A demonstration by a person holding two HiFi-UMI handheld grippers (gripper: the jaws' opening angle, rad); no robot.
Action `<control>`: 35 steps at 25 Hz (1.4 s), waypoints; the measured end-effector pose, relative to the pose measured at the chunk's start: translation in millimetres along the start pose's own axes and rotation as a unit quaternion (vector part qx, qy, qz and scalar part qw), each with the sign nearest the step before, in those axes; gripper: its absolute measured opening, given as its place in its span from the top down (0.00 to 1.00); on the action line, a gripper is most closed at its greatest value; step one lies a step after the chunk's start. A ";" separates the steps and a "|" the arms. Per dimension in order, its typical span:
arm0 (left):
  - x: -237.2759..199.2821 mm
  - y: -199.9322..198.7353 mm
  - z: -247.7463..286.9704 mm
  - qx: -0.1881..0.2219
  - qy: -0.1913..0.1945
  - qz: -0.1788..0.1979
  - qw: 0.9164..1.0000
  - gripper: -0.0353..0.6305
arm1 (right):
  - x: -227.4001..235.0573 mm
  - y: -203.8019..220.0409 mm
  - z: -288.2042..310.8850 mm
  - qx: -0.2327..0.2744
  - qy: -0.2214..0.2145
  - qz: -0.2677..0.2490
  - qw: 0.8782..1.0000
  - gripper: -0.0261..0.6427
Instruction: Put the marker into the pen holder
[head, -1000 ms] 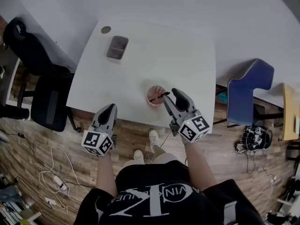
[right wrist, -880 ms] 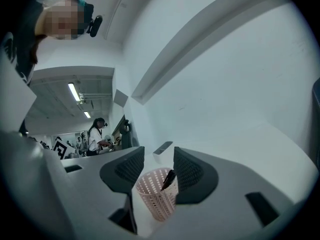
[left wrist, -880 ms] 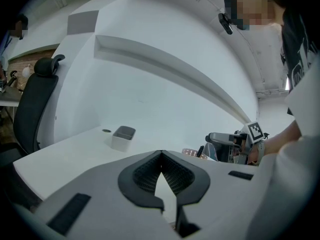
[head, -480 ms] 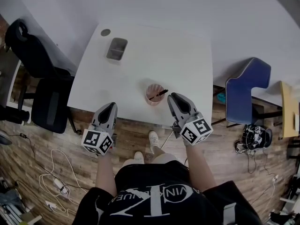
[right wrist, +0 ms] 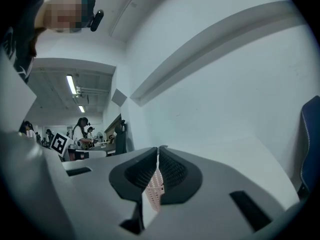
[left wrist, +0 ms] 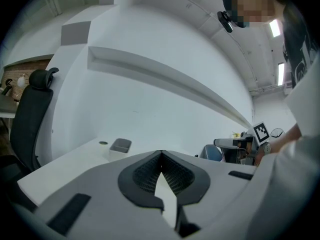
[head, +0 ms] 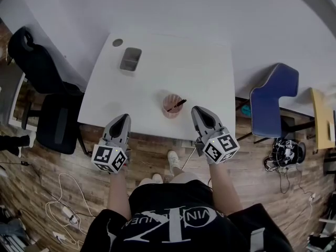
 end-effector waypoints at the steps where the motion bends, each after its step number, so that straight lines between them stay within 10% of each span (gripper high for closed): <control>1: 0.3 -1.6 -0.8 0.001 0.000 0.001 1.000 0.93 | -0.6 -1.2 -1.8 0.001 0.003 -0.001 1.000 0.91; 35: -9.4 -29.6 -23.3 0.036 -0.014 0.014 0.999 0.93 | -12.4 -17.5 -26.6 -0.007 0.046 -0.023 0.999 0.92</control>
Point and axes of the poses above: the fingertips, and each gripper's own axes: z forward along the fingers, x to its right, y out of its underside, the point moved 7 cm from there along -z, backward along the fingers, and after that the axes turned 6 degrees about x, right-handed, at the moved point
